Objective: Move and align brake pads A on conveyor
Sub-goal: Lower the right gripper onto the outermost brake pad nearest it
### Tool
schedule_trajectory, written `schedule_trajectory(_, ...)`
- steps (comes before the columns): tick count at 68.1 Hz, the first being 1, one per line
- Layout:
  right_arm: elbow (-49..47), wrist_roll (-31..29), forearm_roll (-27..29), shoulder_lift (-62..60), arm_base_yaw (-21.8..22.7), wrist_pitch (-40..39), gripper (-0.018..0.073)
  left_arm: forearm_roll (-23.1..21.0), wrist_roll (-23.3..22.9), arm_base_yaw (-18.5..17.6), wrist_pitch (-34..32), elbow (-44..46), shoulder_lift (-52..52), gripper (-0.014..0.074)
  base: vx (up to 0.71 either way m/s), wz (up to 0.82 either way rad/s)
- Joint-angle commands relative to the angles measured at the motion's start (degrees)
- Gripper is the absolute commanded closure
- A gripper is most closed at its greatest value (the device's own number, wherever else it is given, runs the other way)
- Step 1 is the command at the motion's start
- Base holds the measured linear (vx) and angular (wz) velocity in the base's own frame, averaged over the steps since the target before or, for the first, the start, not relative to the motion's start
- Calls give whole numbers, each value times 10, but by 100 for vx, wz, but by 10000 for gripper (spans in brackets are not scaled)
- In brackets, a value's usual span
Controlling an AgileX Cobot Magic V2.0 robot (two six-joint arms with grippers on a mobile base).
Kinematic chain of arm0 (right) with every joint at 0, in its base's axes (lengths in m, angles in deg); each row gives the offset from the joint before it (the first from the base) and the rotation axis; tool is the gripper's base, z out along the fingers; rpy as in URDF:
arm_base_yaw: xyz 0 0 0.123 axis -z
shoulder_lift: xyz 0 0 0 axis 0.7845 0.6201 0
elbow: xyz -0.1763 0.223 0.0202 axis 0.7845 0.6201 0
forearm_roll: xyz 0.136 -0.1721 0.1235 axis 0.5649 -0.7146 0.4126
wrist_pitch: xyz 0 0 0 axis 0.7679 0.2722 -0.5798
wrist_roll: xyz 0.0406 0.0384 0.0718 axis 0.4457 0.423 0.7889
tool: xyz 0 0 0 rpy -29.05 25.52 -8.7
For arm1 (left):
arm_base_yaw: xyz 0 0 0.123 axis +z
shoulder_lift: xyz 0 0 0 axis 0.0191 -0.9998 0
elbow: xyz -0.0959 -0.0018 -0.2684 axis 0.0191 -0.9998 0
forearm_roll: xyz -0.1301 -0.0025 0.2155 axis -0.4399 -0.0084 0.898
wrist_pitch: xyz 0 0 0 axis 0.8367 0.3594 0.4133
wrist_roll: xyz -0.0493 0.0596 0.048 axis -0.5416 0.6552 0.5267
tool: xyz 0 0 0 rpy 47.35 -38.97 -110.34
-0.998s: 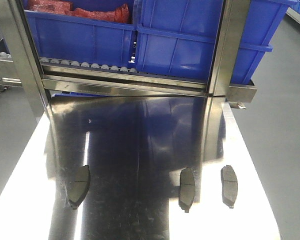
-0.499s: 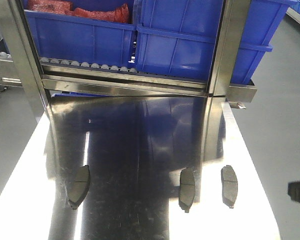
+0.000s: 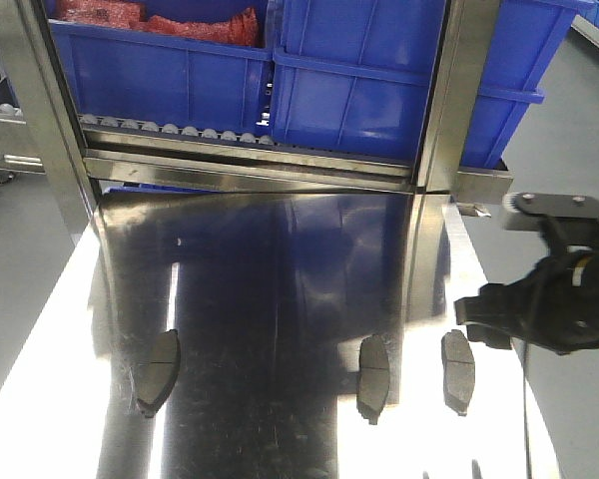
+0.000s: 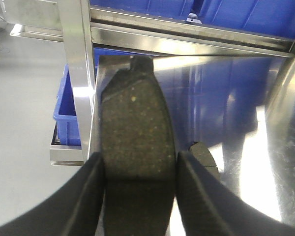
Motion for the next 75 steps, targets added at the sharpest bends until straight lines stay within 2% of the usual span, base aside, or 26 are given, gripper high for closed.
schedule_trajectory(1, -40, 38, -32, 37, -14, -9, 85, -6, -6, -2, -49, 16, -1, 602, 0, 0)
schedule_trajectory(30, -96, 54, -32, 181, -8, 32, 85, -6, -6, -2, -49, 16, -1, 602, 0, 0)
schedule_trajectory(57, -96, 53, -32, 235, -8, 25, 85, -6, -6, -2, -49, 16, -1, 602, 0, 0)
schedule_trajectory(75, -134, 52, -32, 256, -8, 37, 85, -6, -6, -2, -49, 16, -1, 602, 0, 0)
